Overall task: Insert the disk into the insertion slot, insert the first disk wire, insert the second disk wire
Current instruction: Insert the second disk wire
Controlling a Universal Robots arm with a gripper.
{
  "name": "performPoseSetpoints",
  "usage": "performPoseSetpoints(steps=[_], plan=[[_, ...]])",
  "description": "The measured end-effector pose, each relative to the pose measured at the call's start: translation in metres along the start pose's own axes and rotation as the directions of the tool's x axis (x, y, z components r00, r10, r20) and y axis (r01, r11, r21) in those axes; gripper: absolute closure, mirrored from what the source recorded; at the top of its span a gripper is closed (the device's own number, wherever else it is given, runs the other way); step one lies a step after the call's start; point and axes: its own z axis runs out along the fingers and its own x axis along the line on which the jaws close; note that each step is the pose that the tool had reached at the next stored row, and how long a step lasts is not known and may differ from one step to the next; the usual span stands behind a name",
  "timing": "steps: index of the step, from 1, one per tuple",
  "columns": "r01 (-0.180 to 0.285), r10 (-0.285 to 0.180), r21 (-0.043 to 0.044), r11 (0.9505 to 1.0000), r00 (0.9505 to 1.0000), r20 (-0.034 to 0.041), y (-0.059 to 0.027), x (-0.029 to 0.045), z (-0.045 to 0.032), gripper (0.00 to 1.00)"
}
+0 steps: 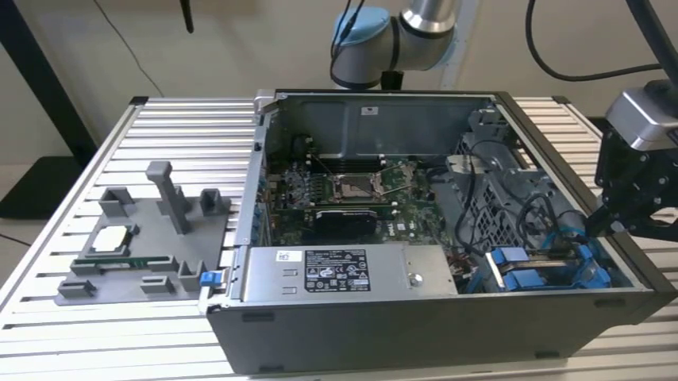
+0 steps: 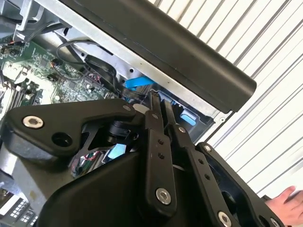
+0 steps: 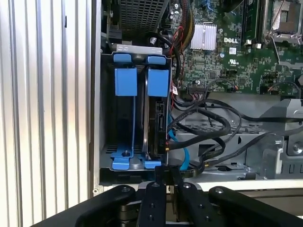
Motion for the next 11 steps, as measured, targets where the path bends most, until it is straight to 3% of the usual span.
performPoseSetpoints(steps=[11], plan=[[0.000, 0.000, 0.0000, 1.0000, 1.0000, 0.0001, 0.0102, -0.0155, -0.0139, 1.00]])
